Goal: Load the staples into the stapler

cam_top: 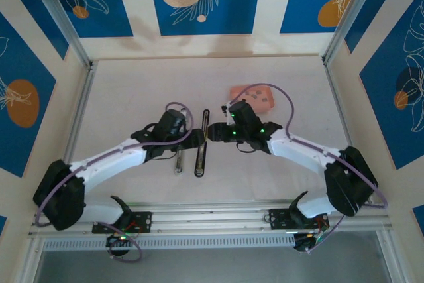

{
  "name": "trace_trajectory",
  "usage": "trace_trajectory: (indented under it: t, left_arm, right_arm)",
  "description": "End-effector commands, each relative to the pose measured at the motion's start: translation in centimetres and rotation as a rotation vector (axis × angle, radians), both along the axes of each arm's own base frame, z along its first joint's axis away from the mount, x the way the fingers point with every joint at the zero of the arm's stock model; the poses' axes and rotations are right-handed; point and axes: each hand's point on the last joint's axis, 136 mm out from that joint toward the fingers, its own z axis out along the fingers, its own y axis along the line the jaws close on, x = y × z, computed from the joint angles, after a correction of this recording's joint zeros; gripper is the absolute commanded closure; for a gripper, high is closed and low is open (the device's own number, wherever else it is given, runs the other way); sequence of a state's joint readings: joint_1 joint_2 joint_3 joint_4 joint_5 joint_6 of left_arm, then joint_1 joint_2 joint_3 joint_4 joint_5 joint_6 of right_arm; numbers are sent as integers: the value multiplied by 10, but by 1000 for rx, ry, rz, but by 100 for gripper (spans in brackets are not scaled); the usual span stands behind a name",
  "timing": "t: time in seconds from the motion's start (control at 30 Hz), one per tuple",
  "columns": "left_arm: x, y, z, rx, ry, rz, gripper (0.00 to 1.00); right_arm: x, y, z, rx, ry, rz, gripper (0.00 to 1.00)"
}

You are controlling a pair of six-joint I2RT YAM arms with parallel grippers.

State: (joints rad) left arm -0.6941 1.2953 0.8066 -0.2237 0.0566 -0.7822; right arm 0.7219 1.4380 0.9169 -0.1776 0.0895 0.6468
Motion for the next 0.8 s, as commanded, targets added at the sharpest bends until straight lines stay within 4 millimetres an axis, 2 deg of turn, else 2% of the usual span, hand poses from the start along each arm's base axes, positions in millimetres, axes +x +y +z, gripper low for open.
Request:
trace_trajectory:
  t: [0.0,0.13,0.3,0.6,0.77]
  left_arm:
    - [6,45,-16,83,-14,114,36]
    - [5,76,-27,82,0,192,36]
    - [2,94,-37,85,12,231,36]
    - [-2,94,-53,55,54,224,36]
    - [-4,91,-63,37,78,221,37]
  right_arm:
    - [-5,-6,-29,-151,109,-66,40]
    - [-3,13,-50,-234,161,-40,39]
    - [1,36,-69,-306,191,-3,39]
    - [12,40,-96,-417,217,-5,42]
    - [18,44,-106,-428,227,6,51]
